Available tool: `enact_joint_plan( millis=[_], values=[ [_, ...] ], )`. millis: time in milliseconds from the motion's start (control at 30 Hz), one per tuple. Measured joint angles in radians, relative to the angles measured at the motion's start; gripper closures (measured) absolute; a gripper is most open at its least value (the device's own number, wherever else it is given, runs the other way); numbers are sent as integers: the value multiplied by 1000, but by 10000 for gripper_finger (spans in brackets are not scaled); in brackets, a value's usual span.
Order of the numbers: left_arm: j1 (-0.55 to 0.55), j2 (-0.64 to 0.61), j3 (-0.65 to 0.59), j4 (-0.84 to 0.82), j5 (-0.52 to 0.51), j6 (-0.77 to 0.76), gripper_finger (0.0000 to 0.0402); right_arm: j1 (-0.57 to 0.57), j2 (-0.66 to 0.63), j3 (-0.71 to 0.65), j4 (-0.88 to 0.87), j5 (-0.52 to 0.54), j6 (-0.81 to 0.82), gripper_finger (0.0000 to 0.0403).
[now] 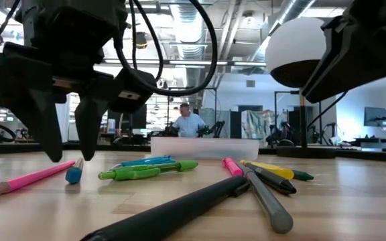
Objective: Pick & place school supplies into a supply box
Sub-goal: Put the orange pencil into the supply box
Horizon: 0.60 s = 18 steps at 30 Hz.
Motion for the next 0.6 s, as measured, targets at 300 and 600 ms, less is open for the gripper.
enact_joint_plan(
  millis=[300,600],
  values=[
    [0,57,1,45,5,6,306,0,0,-3,7,1,7,313],
    [1,76,4,42,-8,5,306,-2,0,-26,31,4,9,313]
  ],
)
